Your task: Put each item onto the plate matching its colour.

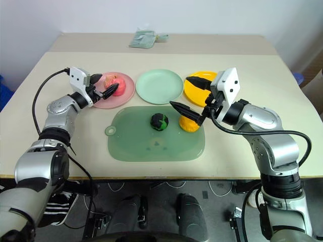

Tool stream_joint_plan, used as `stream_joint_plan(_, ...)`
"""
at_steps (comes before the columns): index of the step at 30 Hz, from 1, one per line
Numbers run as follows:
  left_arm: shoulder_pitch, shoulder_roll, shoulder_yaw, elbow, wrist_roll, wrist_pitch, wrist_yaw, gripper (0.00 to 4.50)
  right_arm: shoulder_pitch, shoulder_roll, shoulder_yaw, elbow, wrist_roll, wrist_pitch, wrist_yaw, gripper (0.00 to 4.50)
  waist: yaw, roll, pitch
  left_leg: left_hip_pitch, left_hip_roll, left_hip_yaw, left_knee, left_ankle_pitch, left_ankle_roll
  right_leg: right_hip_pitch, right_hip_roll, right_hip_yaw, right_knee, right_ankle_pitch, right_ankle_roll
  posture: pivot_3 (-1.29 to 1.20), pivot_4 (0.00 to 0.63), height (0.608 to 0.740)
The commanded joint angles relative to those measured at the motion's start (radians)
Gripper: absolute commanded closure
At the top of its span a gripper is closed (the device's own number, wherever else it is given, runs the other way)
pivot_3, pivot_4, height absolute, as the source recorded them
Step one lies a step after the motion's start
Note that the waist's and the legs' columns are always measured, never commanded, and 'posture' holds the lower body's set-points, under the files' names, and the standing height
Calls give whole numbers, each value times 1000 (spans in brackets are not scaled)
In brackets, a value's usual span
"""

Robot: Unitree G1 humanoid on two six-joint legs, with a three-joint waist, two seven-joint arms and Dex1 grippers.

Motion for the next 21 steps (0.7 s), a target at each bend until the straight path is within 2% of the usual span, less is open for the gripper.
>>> stream_joint_plan(1, -34, 19, 11, -47, -18, -13, -54, 48, 1, -5, -38, -28, 15, -26, 7, 0, 1, 0, 0, 0, 0, 0, 0, 0, 0, 0, 0, 0, 0, 0, 0, 0, 150, 740)
stream_joint_plan(8, -11, 55, 34, -165, -109, 19, -301, 48, 16, -21, -48, -25, 16, -26, 27, 0, 0, 0, 0, 0, 0, 0, 0, 0, 0, 0, 0, 0, 0, 0, 0, 0, 150, 740)
stream_joint_plan(13, 73, 68, -8, -383, -235, 249, -602, 48, 32, -36, -47, -24, 20, -19, 53, 0, -1, 0, 0, 0, 0, 0, 0, 0, 0, 0, 0, 0, 0, 0, 0, 0, 150, 740)
stream_joint_plan(16, 115, 69, -56, -467, -234, 322, -672, 48, 39, -41, -49, -24, 28, -15, 72, 0, -1, 0, 0, 0, 0, 0, 0, 0, 0, 0, 0, 0, 0, 0, 0, 0, 150, 740)
stream_joint_plan(21, 126, 28, -137, -494, -193, 309, -726, 48, 58, -56, -59, -33, 46, 5, 93, 0, 3, 0, 0, 0, 0, -1, 0, 0, 0, 1, 0, 0, 0, 0, 0, 0, 150, 740)
